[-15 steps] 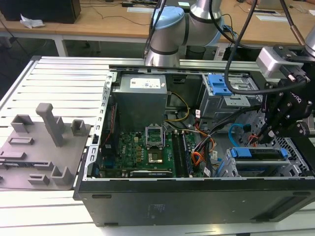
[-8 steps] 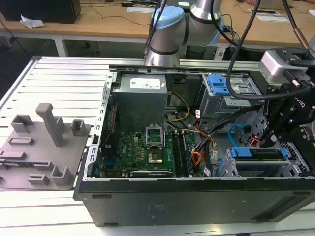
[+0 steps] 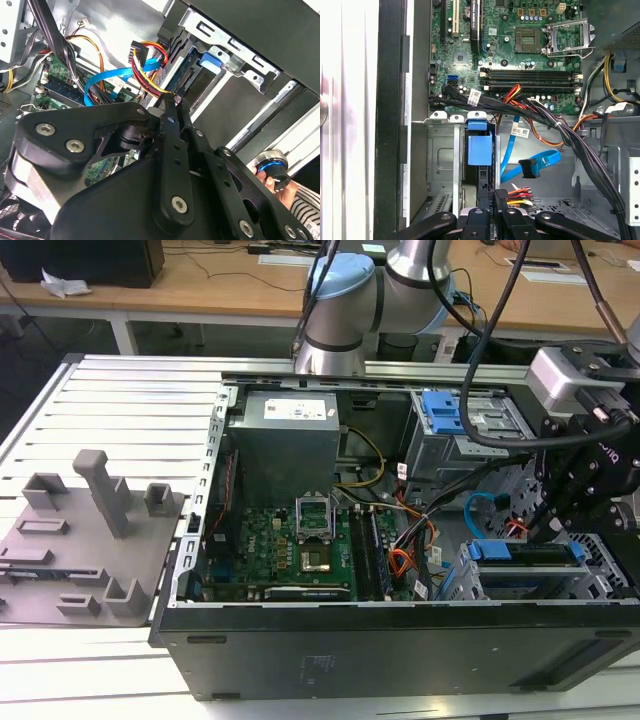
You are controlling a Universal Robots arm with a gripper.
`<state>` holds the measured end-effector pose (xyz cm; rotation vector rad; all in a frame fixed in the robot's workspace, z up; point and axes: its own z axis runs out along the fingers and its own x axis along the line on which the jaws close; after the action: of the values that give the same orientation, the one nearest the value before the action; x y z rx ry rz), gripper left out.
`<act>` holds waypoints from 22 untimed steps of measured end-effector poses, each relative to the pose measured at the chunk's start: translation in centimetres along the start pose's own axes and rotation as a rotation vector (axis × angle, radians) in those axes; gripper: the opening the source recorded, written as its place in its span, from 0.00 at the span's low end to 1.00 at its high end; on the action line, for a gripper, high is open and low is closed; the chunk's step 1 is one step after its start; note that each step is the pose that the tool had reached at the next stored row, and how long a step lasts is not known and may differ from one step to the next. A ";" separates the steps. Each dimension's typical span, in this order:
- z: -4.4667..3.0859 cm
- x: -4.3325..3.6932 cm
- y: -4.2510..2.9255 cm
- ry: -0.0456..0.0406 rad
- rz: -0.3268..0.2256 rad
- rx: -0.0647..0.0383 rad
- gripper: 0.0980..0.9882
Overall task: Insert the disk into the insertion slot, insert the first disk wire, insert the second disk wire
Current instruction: 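Insert the first disk wire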
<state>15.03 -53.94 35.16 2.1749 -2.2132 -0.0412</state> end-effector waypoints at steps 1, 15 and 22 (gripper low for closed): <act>0.02 0.00 0.00 0.0000 0.000 0.000 0.07; 0.46 -0.02 -0.98 -0.0020 0.000 0.000 0.07; 0.46 0.40 -1.29 -0.0030 0.000 0.000 0.07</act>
<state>16.29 -54.37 34.64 2.1764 -2.2143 -0.0449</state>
